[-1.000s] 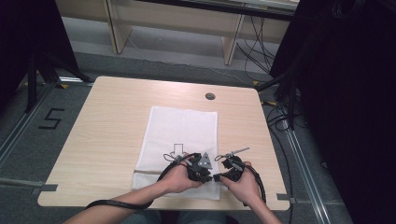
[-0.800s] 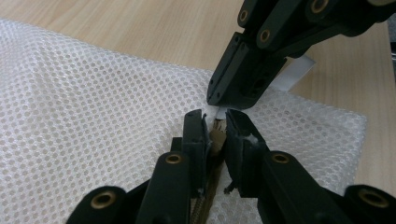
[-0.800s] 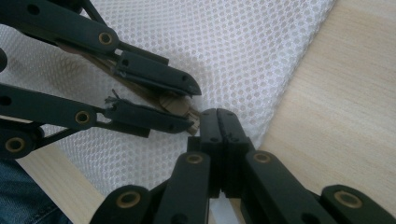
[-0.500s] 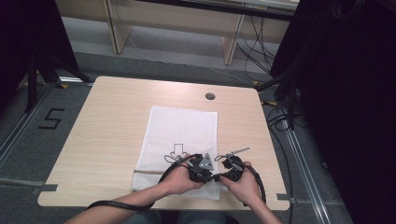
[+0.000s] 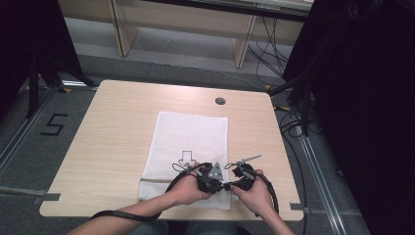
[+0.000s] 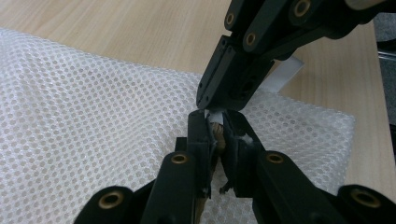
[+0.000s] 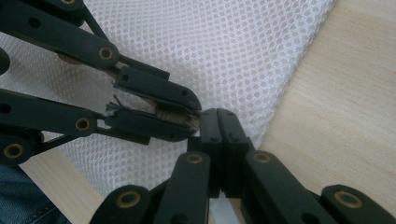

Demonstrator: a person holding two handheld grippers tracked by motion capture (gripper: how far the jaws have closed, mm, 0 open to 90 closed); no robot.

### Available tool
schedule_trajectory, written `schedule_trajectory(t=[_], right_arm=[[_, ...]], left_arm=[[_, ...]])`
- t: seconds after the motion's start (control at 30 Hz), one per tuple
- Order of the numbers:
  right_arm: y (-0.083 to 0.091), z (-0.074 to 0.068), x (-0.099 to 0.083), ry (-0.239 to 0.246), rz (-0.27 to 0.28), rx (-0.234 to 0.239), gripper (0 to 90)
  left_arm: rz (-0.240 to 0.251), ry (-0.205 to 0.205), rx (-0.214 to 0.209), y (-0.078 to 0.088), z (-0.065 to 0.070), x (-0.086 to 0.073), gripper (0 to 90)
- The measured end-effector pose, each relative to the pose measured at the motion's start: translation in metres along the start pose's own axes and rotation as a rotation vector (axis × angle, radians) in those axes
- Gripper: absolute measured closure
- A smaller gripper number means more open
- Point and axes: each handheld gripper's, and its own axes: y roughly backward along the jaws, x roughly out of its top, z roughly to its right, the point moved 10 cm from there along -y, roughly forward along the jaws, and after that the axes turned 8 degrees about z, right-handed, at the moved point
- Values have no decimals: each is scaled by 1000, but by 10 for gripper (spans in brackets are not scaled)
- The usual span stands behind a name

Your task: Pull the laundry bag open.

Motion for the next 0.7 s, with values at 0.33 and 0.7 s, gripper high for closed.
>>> schedule_trajectory(t=[0.33,0.7], right_arm=[[0,-1,0,18,5,-15,900],[0,-3,0,30,-10,-44,900]], left_arm=[[2,24,11,-2,1,1,817],[-11,38,-5,1,-1,1,820]])
